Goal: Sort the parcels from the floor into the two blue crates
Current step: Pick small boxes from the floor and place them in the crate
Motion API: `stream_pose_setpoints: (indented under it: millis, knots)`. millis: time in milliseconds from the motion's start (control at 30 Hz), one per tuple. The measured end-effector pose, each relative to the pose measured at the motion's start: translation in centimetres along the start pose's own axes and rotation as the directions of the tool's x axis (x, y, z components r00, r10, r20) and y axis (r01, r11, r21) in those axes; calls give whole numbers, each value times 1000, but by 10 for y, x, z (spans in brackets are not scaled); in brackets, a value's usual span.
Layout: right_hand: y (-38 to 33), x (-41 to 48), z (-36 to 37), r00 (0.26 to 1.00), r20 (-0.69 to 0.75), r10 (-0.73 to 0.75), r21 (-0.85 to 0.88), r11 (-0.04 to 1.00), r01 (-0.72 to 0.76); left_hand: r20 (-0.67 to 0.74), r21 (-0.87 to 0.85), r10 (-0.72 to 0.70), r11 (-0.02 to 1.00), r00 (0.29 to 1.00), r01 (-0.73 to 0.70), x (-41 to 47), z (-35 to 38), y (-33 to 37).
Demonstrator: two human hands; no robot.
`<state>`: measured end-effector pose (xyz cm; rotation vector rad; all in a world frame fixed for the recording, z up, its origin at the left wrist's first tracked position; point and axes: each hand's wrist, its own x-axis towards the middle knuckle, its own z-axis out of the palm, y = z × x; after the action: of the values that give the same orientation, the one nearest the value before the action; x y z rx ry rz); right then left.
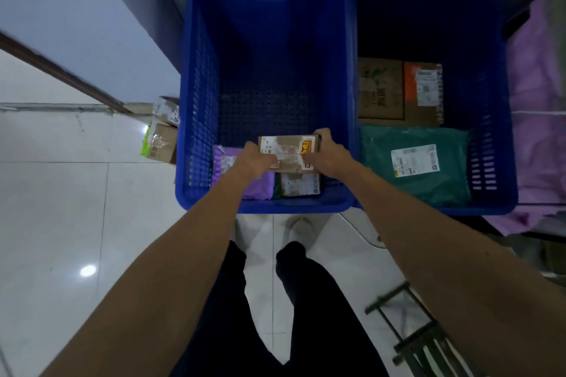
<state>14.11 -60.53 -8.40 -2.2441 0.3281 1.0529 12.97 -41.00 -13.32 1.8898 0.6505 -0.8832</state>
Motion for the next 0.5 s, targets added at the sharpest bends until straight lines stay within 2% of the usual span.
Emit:
stream_pose_setpoints:
  millis: [100,267,400,500]
  knots:
    - [20,30,18,1000,-5,-12,-178,984,11,43,-13,26,1000,999,-25,22,28,-19]
    - [44,63,47,998,2,60,-394,917,-55,71,200,62,977,996,-75,55,56,-38]
    - [58,91,65,986,55,159,-440,890,-119,72,267,40,962,997,-58,77,75,-47]
    - [67,105,74,973,60,223,-477,863,-168,114,384,28,921,993,-70,92,91,-54]
